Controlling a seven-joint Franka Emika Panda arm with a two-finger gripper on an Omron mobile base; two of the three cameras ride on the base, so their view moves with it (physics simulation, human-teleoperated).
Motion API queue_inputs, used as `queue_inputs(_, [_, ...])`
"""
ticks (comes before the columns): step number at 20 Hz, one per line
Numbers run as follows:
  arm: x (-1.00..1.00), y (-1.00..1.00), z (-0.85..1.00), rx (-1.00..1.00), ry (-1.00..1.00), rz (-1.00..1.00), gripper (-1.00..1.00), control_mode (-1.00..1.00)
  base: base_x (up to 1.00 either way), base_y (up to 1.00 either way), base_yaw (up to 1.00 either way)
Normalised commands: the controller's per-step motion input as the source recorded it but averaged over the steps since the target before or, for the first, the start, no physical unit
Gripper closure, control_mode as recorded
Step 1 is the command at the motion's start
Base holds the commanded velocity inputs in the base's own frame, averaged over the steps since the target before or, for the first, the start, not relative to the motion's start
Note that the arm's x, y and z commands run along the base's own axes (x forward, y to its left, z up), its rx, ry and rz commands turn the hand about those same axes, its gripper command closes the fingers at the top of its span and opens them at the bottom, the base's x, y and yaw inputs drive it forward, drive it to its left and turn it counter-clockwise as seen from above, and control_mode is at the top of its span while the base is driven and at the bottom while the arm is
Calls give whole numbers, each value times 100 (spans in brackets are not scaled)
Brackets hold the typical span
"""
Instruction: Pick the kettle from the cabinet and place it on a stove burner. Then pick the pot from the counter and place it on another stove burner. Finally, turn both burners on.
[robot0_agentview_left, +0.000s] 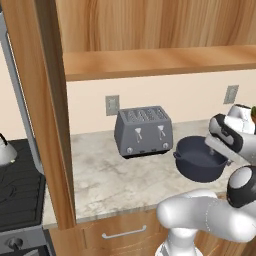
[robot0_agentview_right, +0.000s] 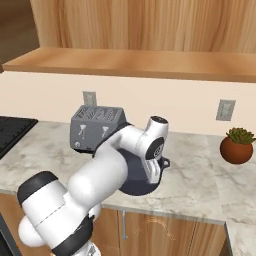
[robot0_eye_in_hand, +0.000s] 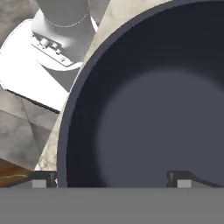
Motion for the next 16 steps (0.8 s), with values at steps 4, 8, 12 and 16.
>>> queue_inputs(4, [-2, -15, -29, 0, 3, -8, -100, -100, 0, 0, 0])
queue_inputs(8, [-10, -20, -35, 0, 0, -6, -100, -100, 0, 0, 0])
queue_inputs(12, [-3, -7, -33, 0, 0, -3, -100, -100, 0, 0, 0])
queue_inputs(16, [0, 0, -12, 0, 0, 0, -100, -100, 0, 0, 0])
